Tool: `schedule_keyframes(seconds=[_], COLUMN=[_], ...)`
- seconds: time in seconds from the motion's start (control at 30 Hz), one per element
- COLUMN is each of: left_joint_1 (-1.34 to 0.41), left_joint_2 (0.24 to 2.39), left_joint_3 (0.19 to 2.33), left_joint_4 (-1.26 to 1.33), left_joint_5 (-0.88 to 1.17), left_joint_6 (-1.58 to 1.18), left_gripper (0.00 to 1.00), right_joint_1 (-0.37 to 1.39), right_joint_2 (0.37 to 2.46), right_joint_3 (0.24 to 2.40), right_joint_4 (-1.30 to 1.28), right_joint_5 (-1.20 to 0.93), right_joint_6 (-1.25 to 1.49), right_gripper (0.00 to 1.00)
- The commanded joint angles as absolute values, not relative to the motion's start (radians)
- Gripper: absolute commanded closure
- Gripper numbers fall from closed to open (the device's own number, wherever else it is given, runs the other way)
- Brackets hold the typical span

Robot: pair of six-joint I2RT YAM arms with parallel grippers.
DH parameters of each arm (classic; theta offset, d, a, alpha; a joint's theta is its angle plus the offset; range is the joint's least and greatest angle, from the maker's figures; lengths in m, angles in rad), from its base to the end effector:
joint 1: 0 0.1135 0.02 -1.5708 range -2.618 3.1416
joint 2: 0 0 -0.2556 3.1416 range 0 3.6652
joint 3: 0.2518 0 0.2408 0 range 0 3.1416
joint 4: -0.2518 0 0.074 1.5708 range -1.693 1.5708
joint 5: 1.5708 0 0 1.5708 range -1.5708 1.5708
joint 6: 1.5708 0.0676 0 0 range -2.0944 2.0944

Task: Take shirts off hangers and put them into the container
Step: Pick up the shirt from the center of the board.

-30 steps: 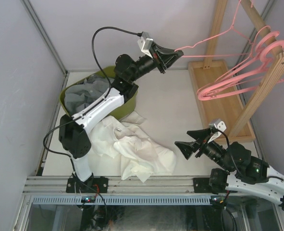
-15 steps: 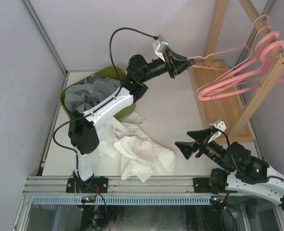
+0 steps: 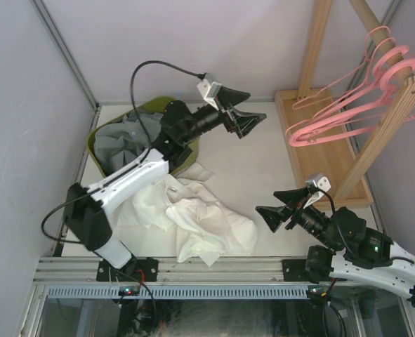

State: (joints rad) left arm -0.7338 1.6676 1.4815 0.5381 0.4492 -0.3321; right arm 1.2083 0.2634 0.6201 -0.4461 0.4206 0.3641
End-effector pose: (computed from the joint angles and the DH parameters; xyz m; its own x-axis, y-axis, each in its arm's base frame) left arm 0.2860 -0.2975 0.4302 -0.0533 -0.3474 -0.9362 0.9399 0.2991 -0.1645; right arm 0.0634 0.0893 0.3056 -0.2822 0.1727 -0.9437 -0.6515 0.6875 0.3206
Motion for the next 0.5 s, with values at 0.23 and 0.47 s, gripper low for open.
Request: schedule_keyframes(seconds=[0.23,0.47], left_joint_1=[-0.726,-0.808], left_joint_2=[1.186,0.861], left_joint_3=[0.903,0.729], left_joint_4=[0.502,-0.025], left_joint_5=[0.24,-0.082], left_joint_6=[-0.271,-0.29], left_gripper=[0.0,0.0], right_joint_1=[1.206,1.204], right_joint_2=[0.321,0.393], right_joint_3=[0.628,0.624], right_joint_4=[-0.403,-0.354], right_joint_5=[0.473,0.467], right_joint_6=[0.341,0.306], right_gripper=[0.19,0.19])
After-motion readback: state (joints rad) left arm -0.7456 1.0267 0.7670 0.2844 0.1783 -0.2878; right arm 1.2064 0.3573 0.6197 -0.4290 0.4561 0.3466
